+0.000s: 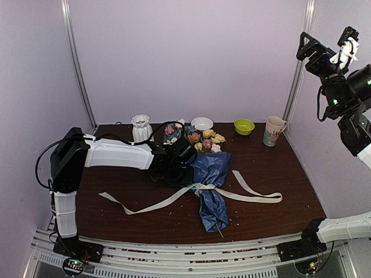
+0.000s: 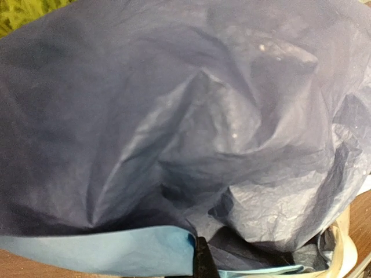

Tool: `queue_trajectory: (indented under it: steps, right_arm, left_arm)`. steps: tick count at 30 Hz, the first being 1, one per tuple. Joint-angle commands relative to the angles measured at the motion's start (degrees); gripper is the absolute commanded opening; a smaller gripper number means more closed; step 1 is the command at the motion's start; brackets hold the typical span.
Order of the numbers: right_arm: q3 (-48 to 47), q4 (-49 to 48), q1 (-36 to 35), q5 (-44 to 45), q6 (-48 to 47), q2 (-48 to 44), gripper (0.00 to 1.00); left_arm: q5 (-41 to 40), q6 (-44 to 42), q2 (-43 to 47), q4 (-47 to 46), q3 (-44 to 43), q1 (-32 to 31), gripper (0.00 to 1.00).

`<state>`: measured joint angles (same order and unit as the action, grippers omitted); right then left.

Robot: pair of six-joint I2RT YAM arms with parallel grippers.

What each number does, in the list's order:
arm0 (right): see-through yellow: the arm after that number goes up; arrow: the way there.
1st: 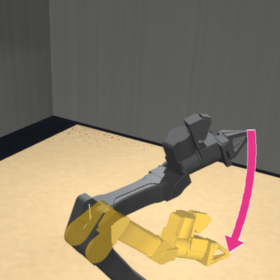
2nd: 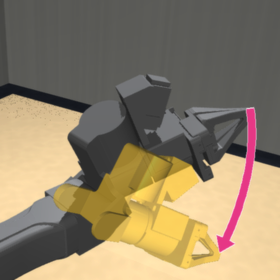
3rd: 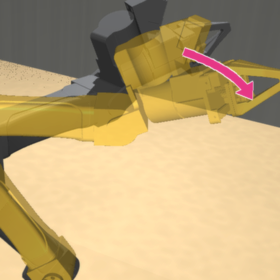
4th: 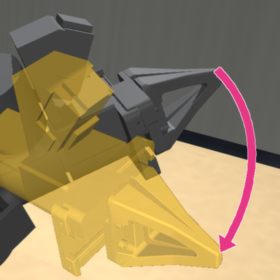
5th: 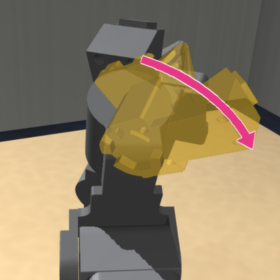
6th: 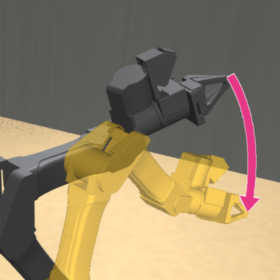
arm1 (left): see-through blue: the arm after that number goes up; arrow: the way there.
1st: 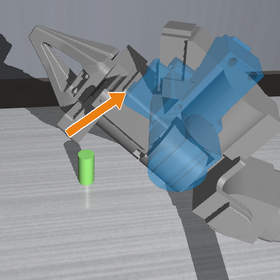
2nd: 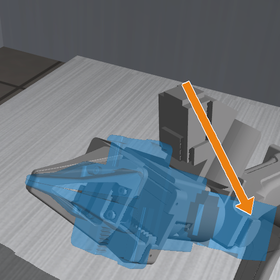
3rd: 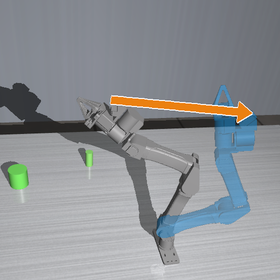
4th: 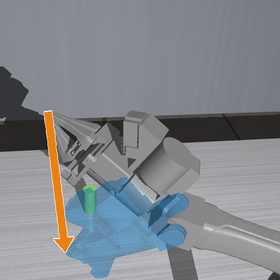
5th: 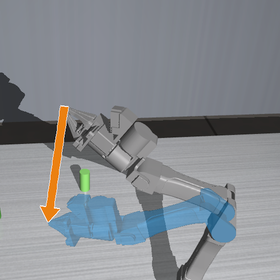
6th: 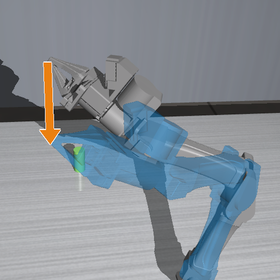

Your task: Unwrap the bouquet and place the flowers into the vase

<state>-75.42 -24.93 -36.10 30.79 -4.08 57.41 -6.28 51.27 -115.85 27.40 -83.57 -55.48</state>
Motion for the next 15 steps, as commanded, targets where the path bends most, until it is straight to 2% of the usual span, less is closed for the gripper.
queue_trajectory:
  steps: [1, 4, 6, 9, 12, 15]
  right_arm:
    - [5.6, 22.9, 0.2, -8.5, 10.0, -1.3, 1.0]
    - [13.0, 28.5, 0.2, -16.4, 12.9, -4.1, 1.0]
    - [17.5, 32.1, 0.2, -21.5, 13.9, -5.6, 1.0]
    - [23.5, 34.8, 0.2, -26.3, 16.4, -6.9, 1.0]
    - [28.1, 36.9, 0.2, -30.4, 17.8, -7.8, 0.98]
    - [31.5, 39.1, 0.2, -34.3, 18.4, -7.6, 0.93]
  left_arm:
    - [-1.4, -0.8, 4.8, -0.2, -3.0, 0.3, 0.02]
    - [-2.2, -1.4, 7.2, -0.2, -3.7, 0.3, 0.19]
    - [-2.3, -2.4, 9.1, 0.1, -4.2, 0.3, 0.34]
    - [-2.8, -4.2, 11.1, 1.9, -5.0, 0.1, 0.49]
    - [-3.9, -6.5, 12.2, 6.3, -7.1, -0.7, 0.55]
    - [-2.6, -10.9, 12.5, 8.4, -8.8, -2.5, 0.55]
